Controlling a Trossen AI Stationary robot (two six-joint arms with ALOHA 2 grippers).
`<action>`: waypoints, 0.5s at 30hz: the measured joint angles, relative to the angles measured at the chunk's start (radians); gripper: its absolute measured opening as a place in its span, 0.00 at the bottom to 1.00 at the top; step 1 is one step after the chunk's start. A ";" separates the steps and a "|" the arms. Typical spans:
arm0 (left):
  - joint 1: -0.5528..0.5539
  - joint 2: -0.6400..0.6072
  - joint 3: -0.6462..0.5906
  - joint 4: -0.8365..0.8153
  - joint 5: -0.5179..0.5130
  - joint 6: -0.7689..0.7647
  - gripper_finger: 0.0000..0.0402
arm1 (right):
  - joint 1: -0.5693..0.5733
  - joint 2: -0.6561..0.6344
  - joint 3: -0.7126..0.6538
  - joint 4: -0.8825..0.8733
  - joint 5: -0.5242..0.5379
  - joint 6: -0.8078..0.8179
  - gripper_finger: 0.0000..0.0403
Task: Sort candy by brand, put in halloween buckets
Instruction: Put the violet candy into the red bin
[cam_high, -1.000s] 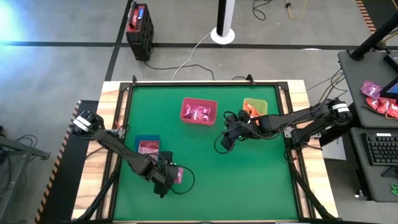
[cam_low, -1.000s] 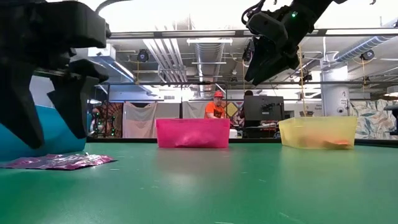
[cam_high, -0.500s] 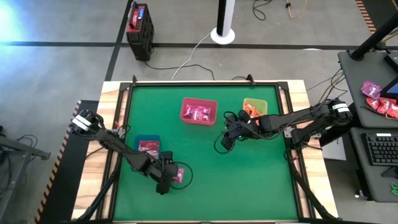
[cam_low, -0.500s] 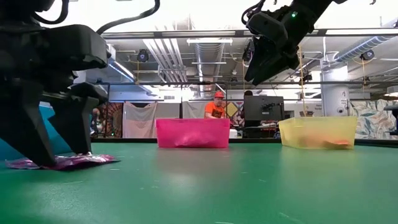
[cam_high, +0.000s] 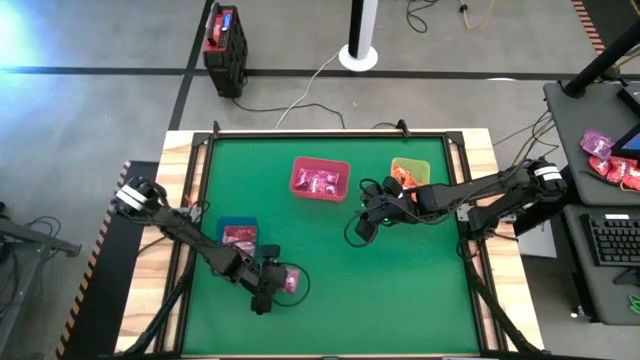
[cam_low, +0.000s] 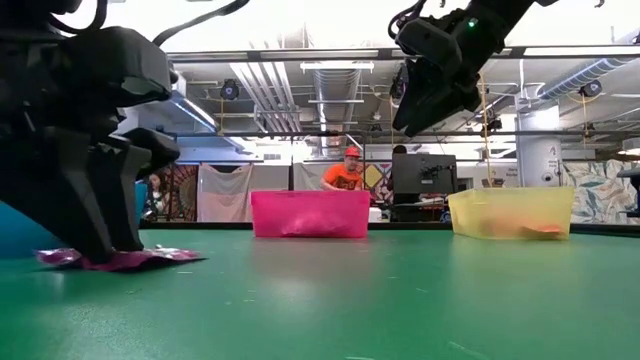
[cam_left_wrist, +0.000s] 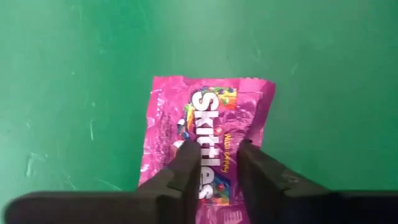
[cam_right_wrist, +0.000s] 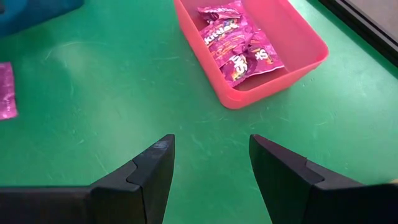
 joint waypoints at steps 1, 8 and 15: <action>0.000 0.001 -0.001 0.005 -0.008 0.006 0.18 | 0.000 0.000 0.000 0.001 0.000 0.000 0.50; 0.000 0.002 -0.003 0.028 -0.035 0.041 0.01 | 0.001 0.000 -0.031 0.044 0.000 0.010 0.50; -0.010 -0.003 -0.006 0.053 -0.077 0.117 0.00 | 0.001 0.000 -0.082 0.160 -0.001 0.010 0.50</action>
